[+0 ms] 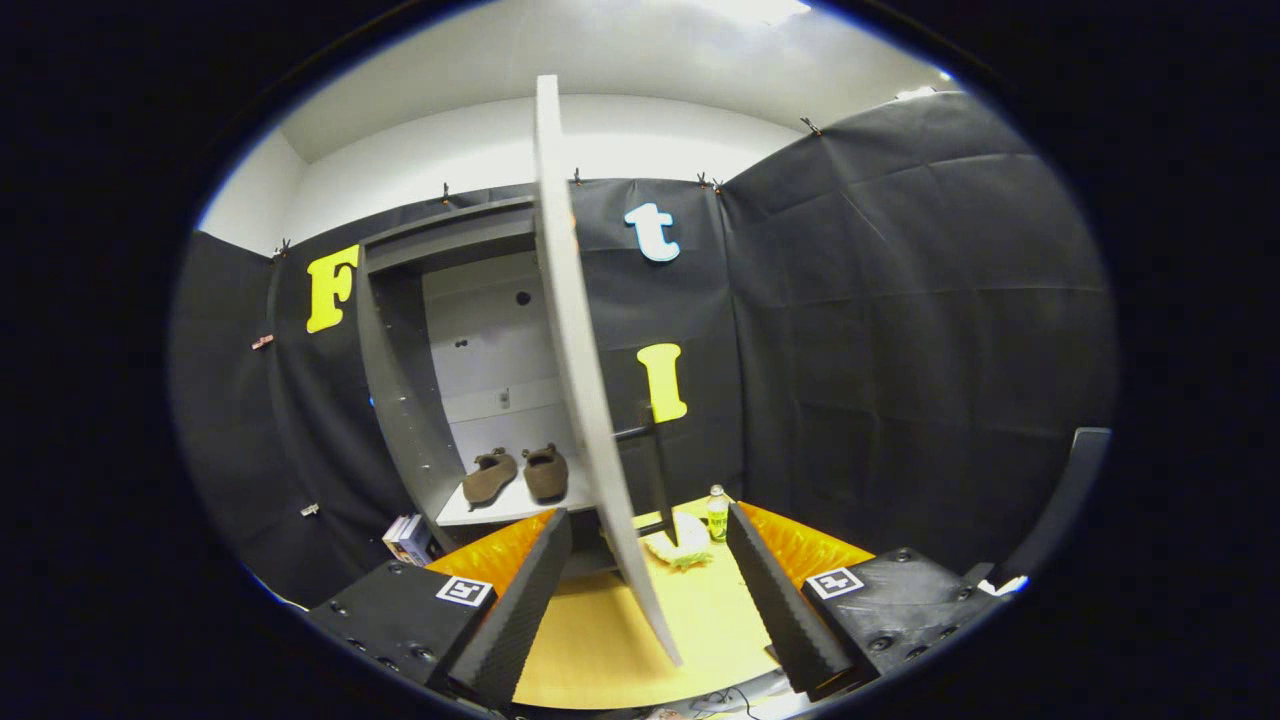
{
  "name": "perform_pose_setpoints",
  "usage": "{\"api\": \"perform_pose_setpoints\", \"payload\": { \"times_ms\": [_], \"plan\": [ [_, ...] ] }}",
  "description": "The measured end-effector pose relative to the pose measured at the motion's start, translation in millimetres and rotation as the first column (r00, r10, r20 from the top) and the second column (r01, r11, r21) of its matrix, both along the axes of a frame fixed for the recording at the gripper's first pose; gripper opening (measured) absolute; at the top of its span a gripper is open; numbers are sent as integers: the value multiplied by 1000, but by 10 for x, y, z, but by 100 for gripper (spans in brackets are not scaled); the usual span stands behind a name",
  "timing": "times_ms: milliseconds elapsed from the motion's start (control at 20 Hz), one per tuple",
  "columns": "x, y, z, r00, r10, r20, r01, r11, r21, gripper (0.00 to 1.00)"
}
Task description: Open the shoe cabinet door, grab the shoes and put them into the shoe cabinet, then close the shoe cabinet door.
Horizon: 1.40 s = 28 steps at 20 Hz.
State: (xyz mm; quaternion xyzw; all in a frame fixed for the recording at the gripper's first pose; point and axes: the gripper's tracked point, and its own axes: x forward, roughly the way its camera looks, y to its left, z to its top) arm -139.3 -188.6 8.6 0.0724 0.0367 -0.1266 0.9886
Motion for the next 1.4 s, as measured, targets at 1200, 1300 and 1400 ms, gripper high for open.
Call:
{"api": "perform_pose_setpoints", "payload": {
  "times_ms": [1200,1300,1400],
  "plan": [
    [797,1201,-272,939,343,-21,-341,938,57,97],
    [900,1509,-247,940,342,-7,-341,938,67,97],
    [1026,1821,-223,940,342,11,-342,937,74,97]
  ]
}}
